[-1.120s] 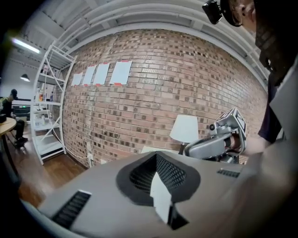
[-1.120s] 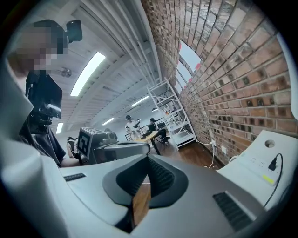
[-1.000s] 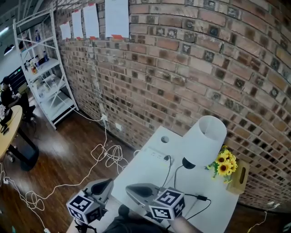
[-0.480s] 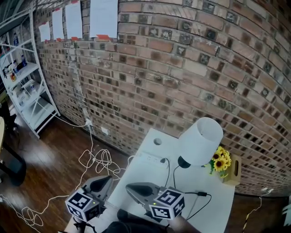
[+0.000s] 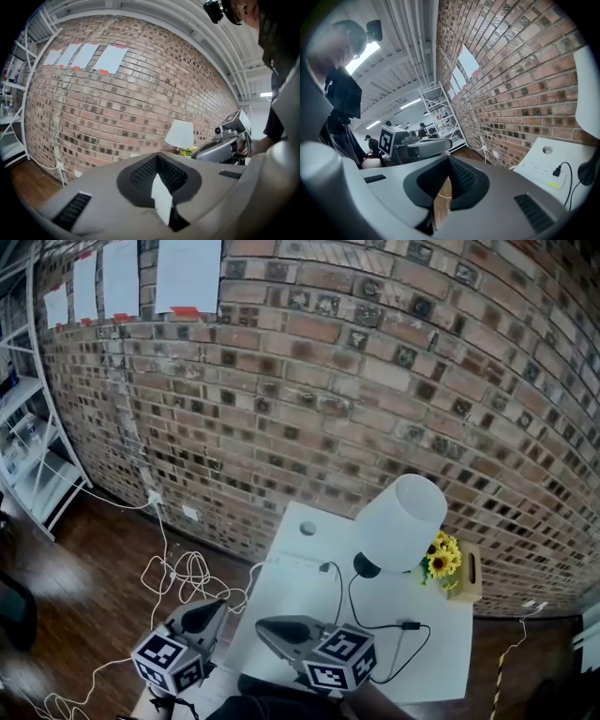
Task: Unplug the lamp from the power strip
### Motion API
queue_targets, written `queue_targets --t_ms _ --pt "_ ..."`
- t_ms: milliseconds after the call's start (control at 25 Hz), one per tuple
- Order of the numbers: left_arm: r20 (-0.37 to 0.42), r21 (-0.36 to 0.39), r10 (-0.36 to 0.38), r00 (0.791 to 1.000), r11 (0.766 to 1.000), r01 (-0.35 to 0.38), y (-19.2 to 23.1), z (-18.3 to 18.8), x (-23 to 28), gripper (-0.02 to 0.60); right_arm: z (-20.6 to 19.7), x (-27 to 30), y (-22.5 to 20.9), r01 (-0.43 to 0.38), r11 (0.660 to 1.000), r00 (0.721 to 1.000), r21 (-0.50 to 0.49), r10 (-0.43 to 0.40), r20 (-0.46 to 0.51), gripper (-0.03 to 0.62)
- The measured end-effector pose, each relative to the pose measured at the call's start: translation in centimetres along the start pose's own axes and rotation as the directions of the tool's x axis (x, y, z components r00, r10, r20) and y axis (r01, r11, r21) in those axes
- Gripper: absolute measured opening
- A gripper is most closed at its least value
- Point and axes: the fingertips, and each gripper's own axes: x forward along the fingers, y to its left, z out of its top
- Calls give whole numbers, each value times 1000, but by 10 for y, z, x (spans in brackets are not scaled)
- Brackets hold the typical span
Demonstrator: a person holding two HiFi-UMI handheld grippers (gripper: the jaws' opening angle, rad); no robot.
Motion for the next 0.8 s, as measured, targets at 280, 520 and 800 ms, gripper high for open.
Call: queue_targets --t_ms 280,520,800 --pt "-23 28 -80 997 996 81 13 -5 24 11 -4 -1 -17 117 993 993 24 -117 0 -2" --pt "-77 125 -159 984 978 168 1 -7 64 11 -7 -18 -44 223 972 974 75 -224 18 -2" --pt "-127 153 -183 975 967 202 -5 -9 97 11 -13 -30 -80 291 951 955 101 -295 24 -2"
